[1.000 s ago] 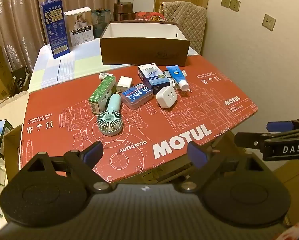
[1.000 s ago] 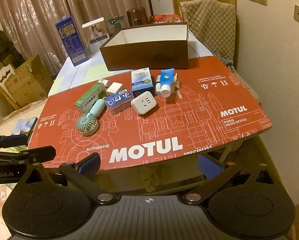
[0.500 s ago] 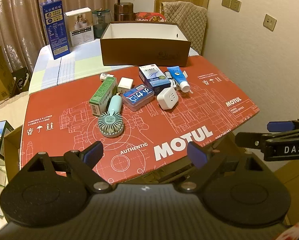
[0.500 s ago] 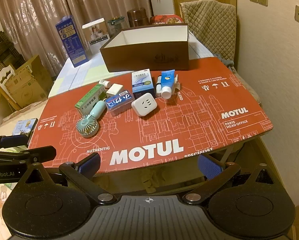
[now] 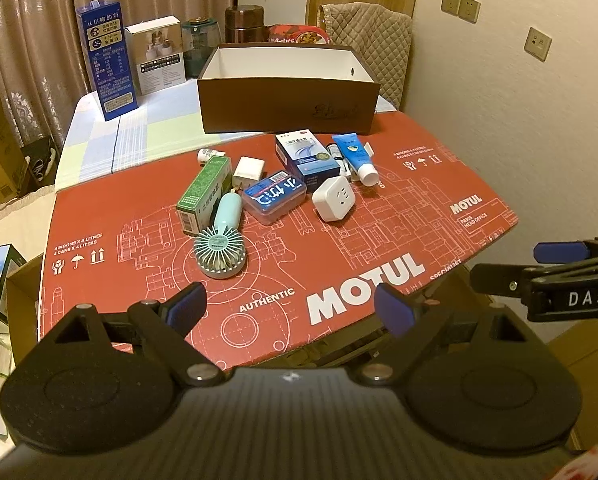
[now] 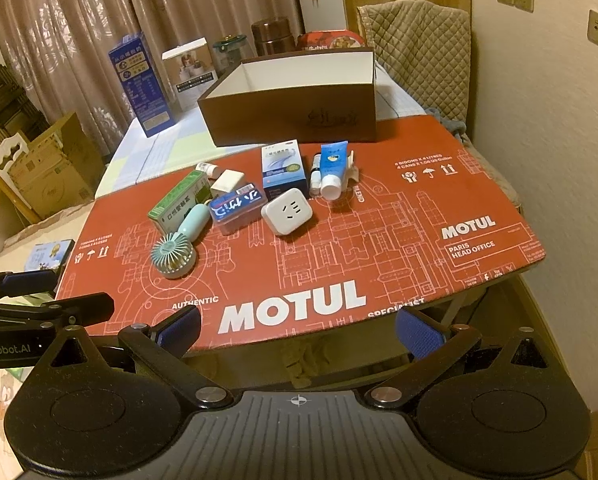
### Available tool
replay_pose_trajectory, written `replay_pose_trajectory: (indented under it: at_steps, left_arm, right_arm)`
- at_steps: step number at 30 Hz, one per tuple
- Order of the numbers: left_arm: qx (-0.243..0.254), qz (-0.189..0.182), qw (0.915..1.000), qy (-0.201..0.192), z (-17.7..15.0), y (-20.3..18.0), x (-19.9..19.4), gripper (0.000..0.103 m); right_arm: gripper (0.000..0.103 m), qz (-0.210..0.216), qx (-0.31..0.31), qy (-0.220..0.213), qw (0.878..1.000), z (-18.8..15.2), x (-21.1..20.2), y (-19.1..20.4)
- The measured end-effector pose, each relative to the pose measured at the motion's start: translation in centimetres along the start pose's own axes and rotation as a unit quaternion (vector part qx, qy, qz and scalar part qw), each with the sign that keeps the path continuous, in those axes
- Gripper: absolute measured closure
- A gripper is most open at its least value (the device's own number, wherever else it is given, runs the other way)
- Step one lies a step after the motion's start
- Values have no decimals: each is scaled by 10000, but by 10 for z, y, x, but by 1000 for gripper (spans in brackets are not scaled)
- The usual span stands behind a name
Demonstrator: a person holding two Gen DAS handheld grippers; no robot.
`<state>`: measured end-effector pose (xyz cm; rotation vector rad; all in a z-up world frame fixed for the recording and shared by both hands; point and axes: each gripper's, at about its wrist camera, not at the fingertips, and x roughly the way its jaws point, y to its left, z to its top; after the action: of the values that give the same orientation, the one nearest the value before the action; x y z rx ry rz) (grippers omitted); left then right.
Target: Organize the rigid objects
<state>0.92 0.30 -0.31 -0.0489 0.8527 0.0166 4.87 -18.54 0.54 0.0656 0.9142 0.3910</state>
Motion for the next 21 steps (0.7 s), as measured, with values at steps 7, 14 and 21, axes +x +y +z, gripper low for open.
replay_pose_trajectory:
  at_steps: [7,14,21]
  left_arm:
    - [2,3,10000,4,0,0,0,14]
    - [1,2,10000,6,0,0,0,14]
    - [19,-20,10000,3,0,0,-1,14]
  right_arm:
    - [2,4,4,1,10000,2,3,1]
    - [2,2,8,-5,10000,1,3,1]
    - [2,-10,18,0,10000,3,5,5]
